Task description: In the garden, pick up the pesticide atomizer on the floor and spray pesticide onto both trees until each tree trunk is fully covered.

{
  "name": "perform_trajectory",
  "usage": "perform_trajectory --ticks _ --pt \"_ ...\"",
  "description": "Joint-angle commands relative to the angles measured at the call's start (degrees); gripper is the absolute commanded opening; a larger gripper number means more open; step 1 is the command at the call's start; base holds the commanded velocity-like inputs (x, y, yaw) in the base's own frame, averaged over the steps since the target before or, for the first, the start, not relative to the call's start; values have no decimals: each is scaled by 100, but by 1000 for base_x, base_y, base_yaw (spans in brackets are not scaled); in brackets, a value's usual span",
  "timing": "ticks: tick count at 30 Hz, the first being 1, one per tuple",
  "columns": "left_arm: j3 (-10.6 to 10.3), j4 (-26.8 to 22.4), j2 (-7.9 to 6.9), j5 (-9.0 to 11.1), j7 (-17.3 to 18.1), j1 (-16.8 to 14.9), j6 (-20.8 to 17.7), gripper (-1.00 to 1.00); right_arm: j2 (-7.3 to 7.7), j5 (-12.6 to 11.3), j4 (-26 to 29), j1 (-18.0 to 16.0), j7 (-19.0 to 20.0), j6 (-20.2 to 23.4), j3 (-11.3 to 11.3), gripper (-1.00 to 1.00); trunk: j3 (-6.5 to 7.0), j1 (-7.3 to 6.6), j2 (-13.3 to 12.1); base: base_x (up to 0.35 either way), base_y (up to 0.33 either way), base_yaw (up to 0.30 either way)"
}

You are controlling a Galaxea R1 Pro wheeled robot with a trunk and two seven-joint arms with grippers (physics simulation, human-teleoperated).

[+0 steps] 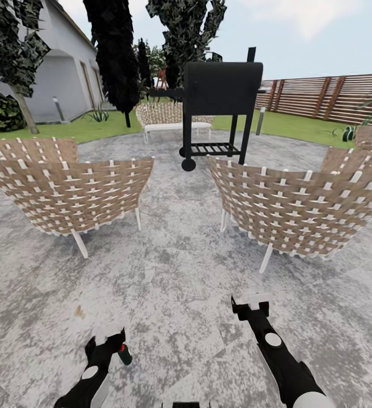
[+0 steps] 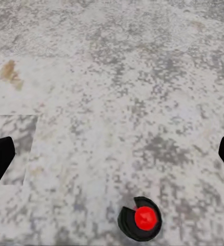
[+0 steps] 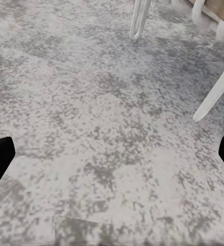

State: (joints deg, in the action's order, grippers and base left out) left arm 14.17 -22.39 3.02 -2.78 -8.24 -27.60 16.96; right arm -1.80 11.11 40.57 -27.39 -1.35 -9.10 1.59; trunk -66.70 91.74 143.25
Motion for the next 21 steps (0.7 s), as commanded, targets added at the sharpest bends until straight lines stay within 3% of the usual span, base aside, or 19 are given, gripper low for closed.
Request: perform_trajectory --ticks 1,6,12,21 --pt "20 -71 100 -31 -201 -5 18 100 -5 59 -4 -3 -14 -17 16 100 -37 1 3 0 0 0" --pt "32 -217 292 38 -540 -8 21 100 -5 58 -11 -3 -14 -21 16 100 -193 14 10 0 0 0" --pt "48 -245 444 555 -655 -9 64 100 -5 58 -14 -3 -14 -22 16 100 -380 29 18 0 0 0" --pt "46 -252 614 709 -808 -9 110 100 -5 58 -6 -3 -14 -22 21 100 -621 53 30 0 0 0"
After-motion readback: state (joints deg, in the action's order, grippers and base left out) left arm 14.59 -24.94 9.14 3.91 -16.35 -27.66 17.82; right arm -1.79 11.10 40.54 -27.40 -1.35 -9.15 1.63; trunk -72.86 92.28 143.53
